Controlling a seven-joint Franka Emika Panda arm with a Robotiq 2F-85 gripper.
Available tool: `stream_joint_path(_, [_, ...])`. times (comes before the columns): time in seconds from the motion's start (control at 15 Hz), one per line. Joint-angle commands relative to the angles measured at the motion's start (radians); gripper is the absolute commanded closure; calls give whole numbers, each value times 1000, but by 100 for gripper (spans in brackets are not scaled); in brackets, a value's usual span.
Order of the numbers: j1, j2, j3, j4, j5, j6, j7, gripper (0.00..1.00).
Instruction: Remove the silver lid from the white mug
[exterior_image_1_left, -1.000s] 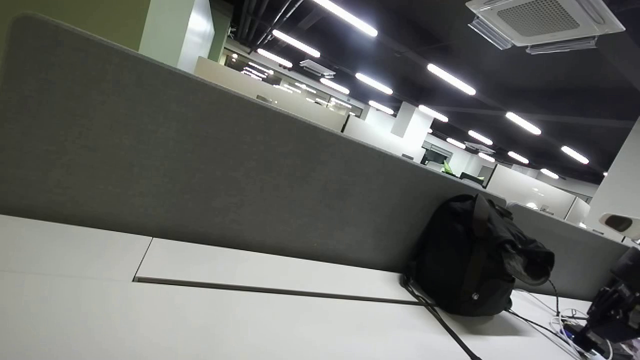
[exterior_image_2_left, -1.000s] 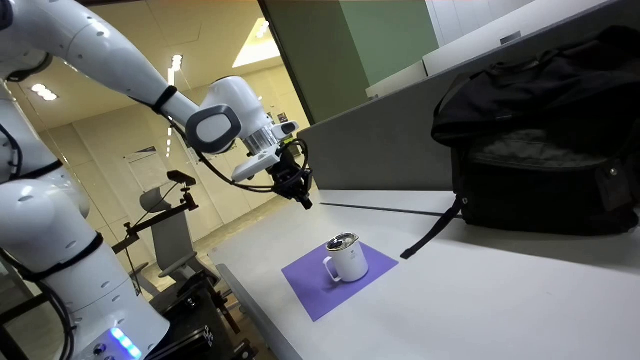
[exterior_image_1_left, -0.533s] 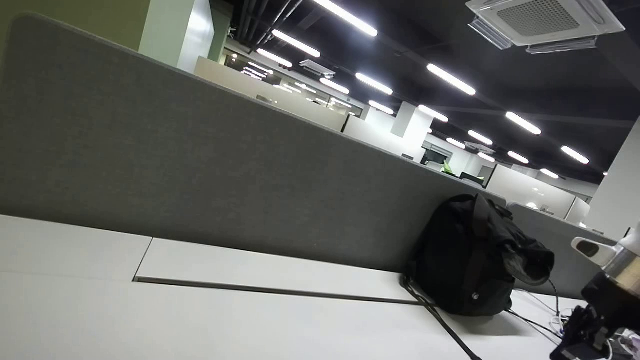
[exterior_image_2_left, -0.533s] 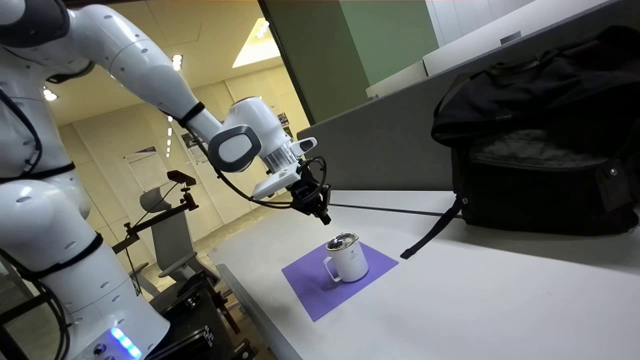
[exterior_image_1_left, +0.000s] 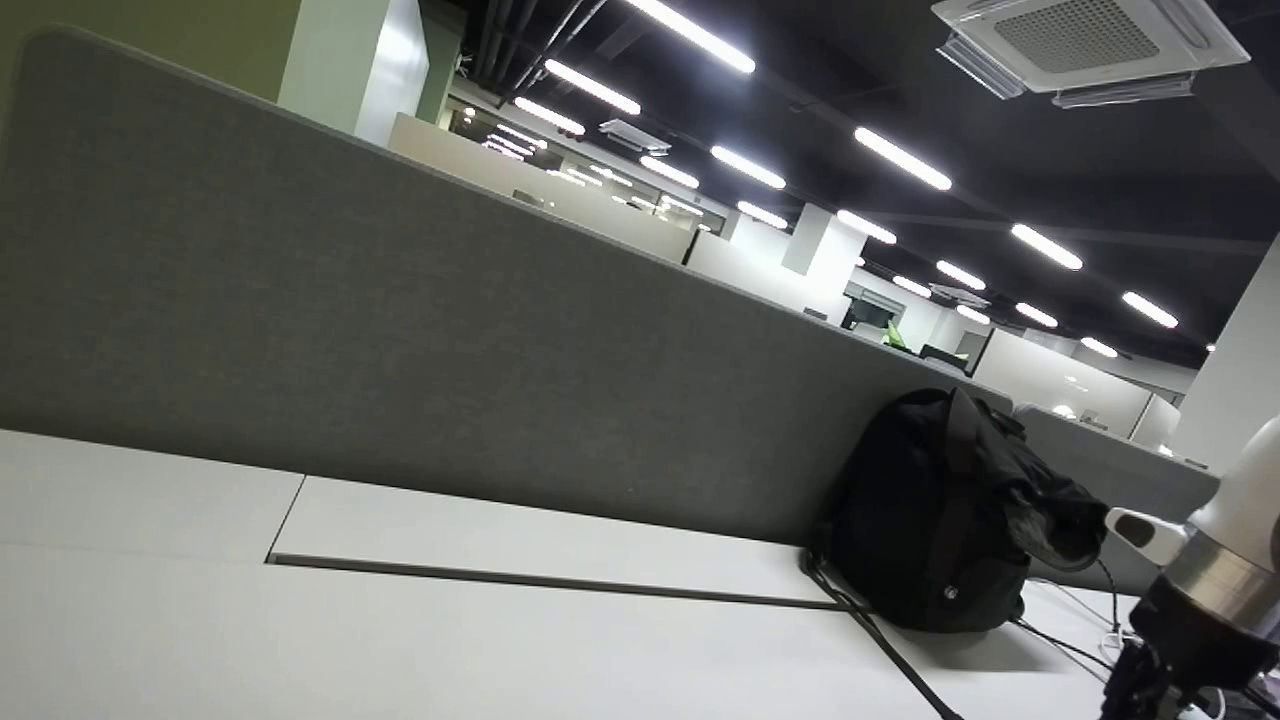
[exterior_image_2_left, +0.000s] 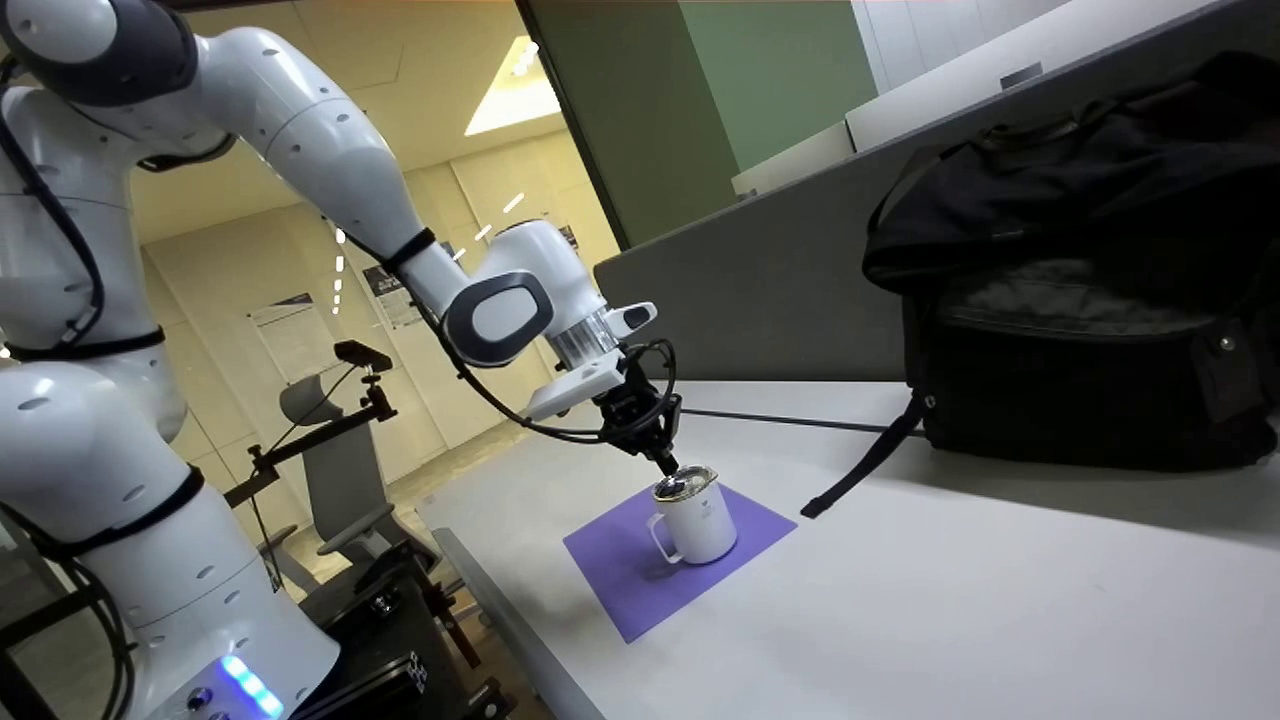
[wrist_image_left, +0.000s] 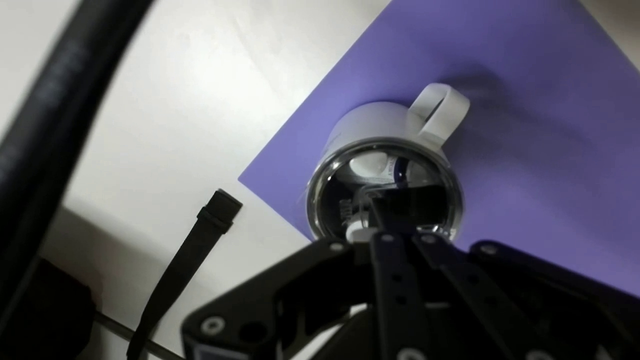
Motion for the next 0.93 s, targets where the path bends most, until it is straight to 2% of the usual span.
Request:
stream_joint_path(0.0, [-29, 27, 27, 33, -53, -25, 78, 100])
stream_joint_path(0.87, [-69, 74, 90, 43, -77, -8, 98, 100])
